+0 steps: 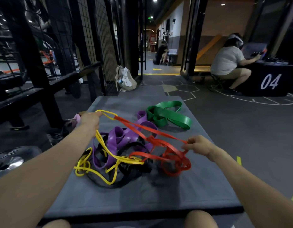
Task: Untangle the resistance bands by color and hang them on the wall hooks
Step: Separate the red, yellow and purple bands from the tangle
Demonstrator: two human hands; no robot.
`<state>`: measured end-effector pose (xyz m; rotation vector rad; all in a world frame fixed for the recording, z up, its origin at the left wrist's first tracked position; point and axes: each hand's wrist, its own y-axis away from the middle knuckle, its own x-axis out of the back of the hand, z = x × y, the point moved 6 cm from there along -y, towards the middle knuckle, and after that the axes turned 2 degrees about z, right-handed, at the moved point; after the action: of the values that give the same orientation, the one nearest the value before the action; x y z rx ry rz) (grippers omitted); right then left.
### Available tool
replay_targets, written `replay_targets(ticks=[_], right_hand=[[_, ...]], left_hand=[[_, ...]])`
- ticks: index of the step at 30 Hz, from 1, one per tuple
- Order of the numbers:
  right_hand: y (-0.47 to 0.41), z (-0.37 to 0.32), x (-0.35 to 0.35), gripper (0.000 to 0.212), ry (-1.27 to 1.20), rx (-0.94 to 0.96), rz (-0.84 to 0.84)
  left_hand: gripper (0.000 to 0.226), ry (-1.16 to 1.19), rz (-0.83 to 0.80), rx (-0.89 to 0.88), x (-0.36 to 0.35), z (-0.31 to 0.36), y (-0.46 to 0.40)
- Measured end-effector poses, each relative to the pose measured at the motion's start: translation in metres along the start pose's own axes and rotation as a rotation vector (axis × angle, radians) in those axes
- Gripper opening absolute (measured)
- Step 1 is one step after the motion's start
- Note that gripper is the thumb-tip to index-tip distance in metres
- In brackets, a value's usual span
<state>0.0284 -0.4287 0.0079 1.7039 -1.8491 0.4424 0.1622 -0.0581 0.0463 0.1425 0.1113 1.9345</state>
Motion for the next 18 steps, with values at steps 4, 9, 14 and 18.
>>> replay_targets(ticks=[4, 9, 14, 18], right_hand=[[-0.011, 0.006, 0.011, 0.019, -0.013, -0.029, 0.192], [-0.005, 0.031, 0.024, 0.012, 0.554, -0.136, 0.4], [0.0, 0.064, 0.009, 0.026, -0.45, -0.485, 0.326], [-0.002, 0.047, 0.032, 0.019, -0.958, -0.374, 0.431]], left_hand=[[0.019, 0.022, 0.073, 0.01, 0.0, 0.005, 0.003], [0.033, 0.01, 0.164, -0.018, 0.0, 0.011, 0.009], [0.018, 0.021, 0.199, 0.005, -0.003, 0.002, 0.006], [0.013, 0.035, 0.166, 0.002, 0.0, 0.001, 0.0]])
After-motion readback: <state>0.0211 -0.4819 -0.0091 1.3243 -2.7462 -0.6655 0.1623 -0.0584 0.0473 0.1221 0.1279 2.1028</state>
